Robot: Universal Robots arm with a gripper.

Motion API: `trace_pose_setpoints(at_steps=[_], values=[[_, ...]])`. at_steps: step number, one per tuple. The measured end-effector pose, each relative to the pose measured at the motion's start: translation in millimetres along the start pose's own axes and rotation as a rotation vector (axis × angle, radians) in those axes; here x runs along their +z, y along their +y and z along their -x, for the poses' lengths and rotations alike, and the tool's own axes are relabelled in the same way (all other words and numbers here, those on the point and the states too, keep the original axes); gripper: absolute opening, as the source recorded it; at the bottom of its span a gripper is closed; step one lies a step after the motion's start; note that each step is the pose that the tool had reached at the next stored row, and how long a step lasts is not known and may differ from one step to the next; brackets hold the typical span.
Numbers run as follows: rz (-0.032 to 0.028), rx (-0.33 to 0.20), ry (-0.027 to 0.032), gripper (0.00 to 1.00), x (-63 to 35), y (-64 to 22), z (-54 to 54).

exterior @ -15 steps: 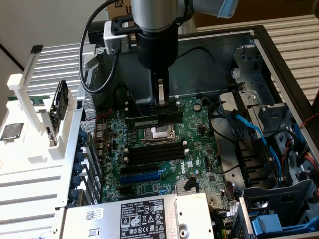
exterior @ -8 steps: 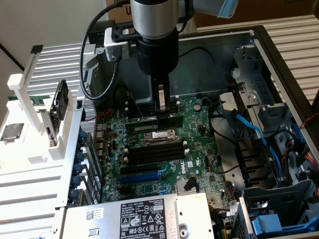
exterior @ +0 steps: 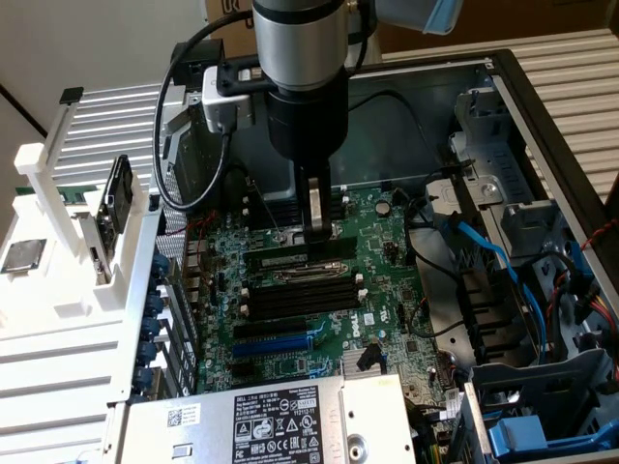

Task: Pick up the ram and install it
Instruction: 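Insert the ram into the slot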

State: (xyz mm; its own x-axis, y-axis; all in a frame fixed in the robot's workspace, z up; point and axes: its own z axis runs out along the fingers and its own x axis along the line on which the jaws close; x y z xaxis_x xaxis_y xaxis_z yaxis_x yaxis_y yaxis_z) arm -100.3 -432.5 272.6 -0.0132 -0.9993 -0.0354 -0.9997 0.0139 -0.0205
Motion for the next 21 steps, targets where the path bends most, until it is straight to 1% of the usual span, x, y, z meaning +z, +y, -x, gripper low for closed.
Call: trace_pose_setpoints(at_steps=[1, 3, 4, 5, 8, 12, 14, 21], values=[[0.0016, 0.0, 0.0001, 0.12, 0.0, -0.1, -2.3], [0.0026, 0.0, 0.0002, 0.12, 0.0, -0.4, -2.4], [0.004, 0.0, 0.0002, 0.12, 0.0, -0.9, -2.4], [0.0065, 0.0, 0.0001, 0.12, 0.1, -1.9, -2.4], [0.007, 0.0, 0.0003, 0.12, 0.0, -1.9, -2.4], [0.0081, 0.0, 0.0041, 0.12, 0.6, -4.3, -2.4], [0.0081, 0.0, 0.0046, 0.12, 1.6, -4.3, -2.4], [0.0095, 0.0, 0.007, 0.12, 9.4, -4.3, -2.6]])
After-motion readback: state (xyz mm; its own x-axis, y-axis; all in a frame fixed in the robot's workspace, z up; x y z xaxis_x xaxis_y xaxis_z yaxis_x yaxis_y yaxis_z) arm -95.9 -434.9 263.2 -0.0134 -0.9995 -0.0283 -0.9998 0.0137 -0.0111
